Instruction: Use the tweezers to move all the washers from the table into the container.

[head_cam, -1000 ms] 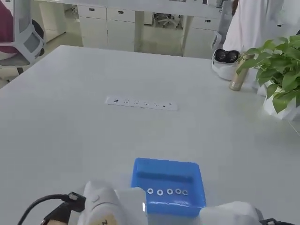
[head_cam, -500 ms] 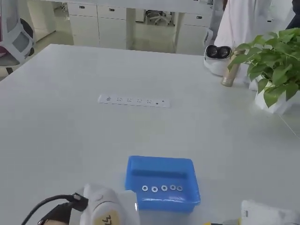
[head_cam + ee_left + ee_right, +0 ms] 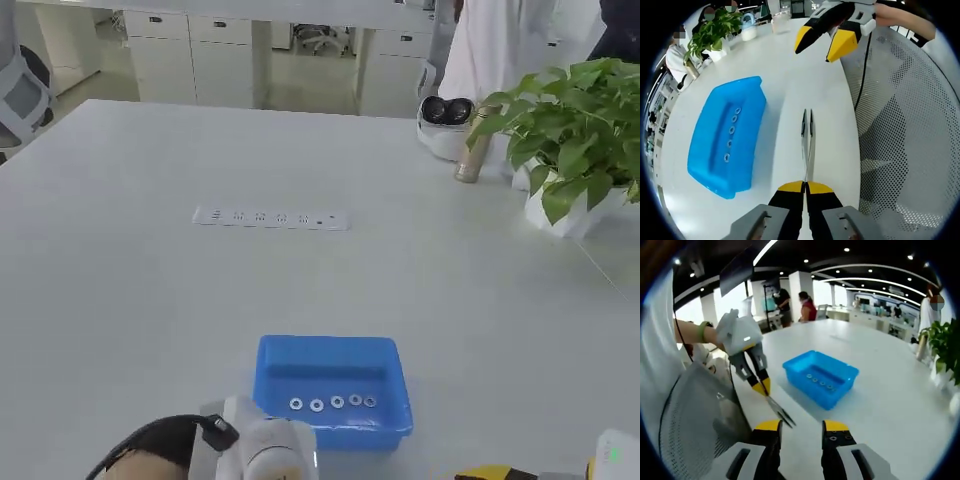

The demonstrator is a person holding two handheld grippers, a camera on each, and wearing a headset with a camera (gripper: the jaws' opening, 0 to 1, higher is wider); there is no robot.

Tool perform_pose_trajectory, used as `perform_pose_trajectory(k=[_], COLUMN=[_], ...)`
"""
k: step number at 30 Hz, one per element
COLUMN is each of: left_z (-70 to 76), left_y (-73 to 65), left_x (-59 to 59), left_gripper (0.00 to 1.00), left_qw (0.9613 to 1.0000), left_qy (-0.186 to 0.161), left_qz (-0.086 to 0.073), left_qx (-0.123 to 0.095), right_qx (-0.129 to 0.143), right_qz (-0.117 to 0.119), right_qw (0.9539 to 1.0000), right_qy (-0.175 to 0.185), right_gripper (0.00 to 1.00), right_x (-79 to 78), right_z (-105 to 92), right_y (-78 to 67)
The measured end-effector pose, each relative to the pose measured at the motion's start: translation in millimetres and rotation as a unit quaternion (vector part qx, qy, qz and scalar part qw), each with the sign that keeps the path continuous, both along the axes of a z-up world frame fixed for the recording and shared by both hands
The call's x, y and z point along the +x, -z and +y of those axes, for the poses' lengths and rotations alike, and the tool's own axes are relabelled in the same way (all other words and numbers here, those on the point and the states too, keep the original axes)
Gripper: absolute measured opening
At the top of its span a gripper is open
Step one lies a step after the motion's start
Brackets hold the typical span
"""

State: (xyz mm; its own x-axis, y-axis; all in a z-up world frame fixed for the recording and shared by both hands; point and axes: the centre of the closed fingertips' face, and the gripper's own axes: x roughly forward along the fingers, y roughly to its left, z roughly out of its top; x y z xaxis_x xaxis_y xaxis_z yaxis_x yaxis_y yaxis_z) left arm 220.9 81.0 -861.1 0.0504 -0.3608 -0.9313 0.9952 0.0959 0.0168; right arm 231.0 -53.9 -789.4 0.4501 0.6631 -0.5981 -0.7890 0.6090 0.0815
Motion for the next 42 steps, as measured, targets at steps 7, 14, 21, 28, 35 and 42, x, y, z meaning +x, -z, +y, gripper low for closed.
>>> perform_pose_trajectory(k=[7,14,21,28,35,42], left_z=[1.9,2.6,6.3,24.7,57.8,76.2], left_y=[2.3,2.5,-4.8,-43.1,-101.9,-161.7], left_x=[-2.1,-1.8,1.6,8.8,24.1,21.2], left_gripper=[0.00,0.00,0.14,0.34,0.49,0.64], left_qw=[0.9997,0.9994,0.9963,0.9525,0.8669,0.7852], left_qy=[-0.002,-0.015,-0.083,-0.258,-0.390,-0.446], left_qz=[0.013,0.018,0.015,0.003,-0.069,-0.152], left_qx=[0.022,0.025,-0.019,-0.162,-0.303,-0.402], right_qx=[0.013,0.021,0.041,0.069,0.096,0.109], right_qz=[-0.006,-0.011,-0.010,-0.027,-0.062,-0.114], right_qw=[0.9997,0.9993,0.9983,0.9957,0.9911,0.9834], right_qy=[0.021,0.031,0.039,0.054,0.068,0.089], right_gripper=[0.29,0.29,0.32,0.42,0.54,0.65], right_x=[5.2,3.8,1.8,7.4,20.6,32.2], right_z=[0.6,-1.4,-0.8,-0.2,-3.3,-9.0], right_y=[-4.4,-10.3,-15.8,-33.0,-55.7,-76.5])
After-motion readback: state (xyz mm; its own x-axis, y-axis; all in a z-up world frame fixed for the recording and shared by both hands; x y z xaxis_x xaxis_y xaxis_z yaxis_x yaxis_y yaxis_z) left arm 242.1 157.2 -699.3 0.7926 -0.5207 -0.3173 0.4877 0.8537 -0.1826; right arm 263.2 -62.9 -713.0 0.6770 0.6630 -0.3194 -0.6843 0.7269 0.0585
